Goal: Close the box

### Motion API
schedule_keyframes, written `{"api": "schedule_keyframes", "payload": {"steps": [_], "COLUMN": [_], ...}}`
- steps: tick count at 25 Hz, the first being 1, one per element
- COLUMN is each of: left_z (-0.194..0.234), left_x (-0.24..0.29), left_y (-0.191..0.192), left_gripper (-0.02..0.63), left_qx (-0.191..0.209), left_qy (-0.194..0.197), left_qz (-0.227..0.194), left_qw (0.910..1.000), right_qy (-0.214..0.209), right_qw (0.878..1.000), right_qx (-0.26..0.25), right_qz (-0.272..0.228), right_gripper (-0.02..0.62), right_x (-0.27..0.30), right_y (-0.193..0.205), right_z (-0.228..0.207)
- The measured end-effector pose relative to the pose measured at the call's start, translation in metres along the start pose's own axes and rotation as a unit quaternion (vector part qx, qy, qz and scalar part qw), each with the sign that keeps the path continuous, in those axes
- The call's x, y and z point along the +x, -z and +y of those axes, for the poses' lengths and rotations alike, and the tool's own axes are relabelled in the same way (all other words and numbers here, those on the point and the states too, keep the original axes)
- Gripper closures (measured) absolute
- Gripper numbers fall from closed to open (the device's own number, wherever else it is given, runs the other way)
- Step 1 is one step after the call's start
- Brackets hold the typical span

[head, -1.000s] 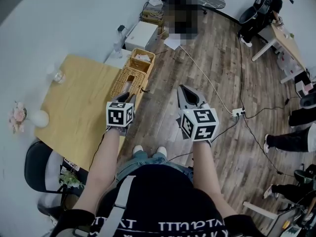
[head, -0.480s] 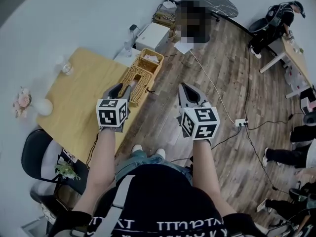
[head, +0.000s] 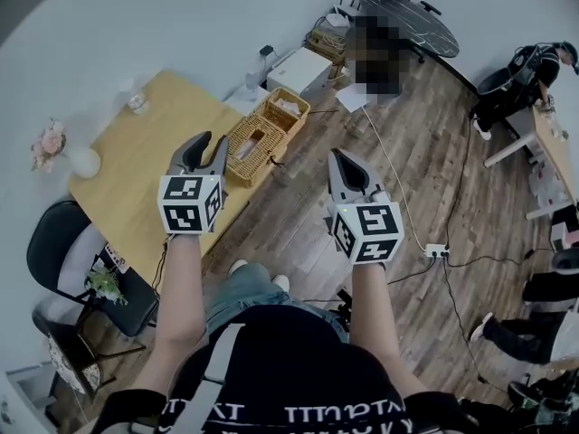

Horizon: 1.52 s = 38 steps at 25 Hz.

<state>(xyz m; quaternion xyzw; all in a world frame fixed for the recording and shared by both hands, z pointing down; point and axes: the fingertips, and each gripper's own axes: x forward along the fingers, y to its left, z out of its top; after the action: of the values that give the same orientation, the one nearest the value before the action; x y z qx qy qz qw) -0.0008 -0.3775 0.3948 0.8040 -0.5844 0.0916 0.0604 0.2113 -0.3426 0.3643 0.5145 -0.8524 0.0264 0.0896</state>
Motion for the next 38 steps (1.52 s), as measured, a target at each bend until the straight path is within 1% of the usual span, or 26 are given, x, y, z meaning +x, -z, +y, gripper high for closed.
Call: {"api": "schedule_keyframes", "payload": {"steps": [4,8,12,18,24,32,38], "left_z": [-0.006,-0.008,-0.010,-0.009,0.011,0.029,0.037], "left_x": [-0.019,-0.030,-0.034,-0.040,-0.055,-0.065,-0.069], "left_y": [-0.015,-0.036,-0.053,-0.075,-0.095,-0.111,-0.117], "left_gripper": [0.483,0.483,0.483,0.483,0.483,0.483,0.483], "left_qx": [0.012,0.032,0.046,0.074,0.079,0.093,0.097], "left_qy": [-0.009,-0.014,-0.011,-0.003,-0.011,-0.003,-0.001], "left_qz": [-0.029,-0.063,-0.086,-0.113,-0.137,-0.161,-0.177], "left_qw": [0.9995,0.9974,0.9951,0.9908,0.9873,0.9826,0.9794], "right_qy": [-0.002,0.004,0.013,0.033,0.036,0.054,0.069], "right_qw": [0.998,0.996,0.995,0.993,0.992,0.989,0.988], "right_qx": [-0.050,-0.072,-0.071,-0.068,-0.079,-0.093,-0.096], "right_qz": [-0.024,-0.050,-0.071,-0.087,-0.093,-0.098,-0.104], "right_gripper": [0.583,0.583,0.583,0.583,0.583,0.583,0.583], "right_x": [-0.014,-0.022,-0.027,-0.029,-0.029,-0.026,-0.025], "right_y": [-0.013,-0.027,-0.041,-0.054,-0.071,-0.084,-0.092], "right_z": [0.003,0.002,-0.001,-0.004,0.012,0.030,0.033]}}
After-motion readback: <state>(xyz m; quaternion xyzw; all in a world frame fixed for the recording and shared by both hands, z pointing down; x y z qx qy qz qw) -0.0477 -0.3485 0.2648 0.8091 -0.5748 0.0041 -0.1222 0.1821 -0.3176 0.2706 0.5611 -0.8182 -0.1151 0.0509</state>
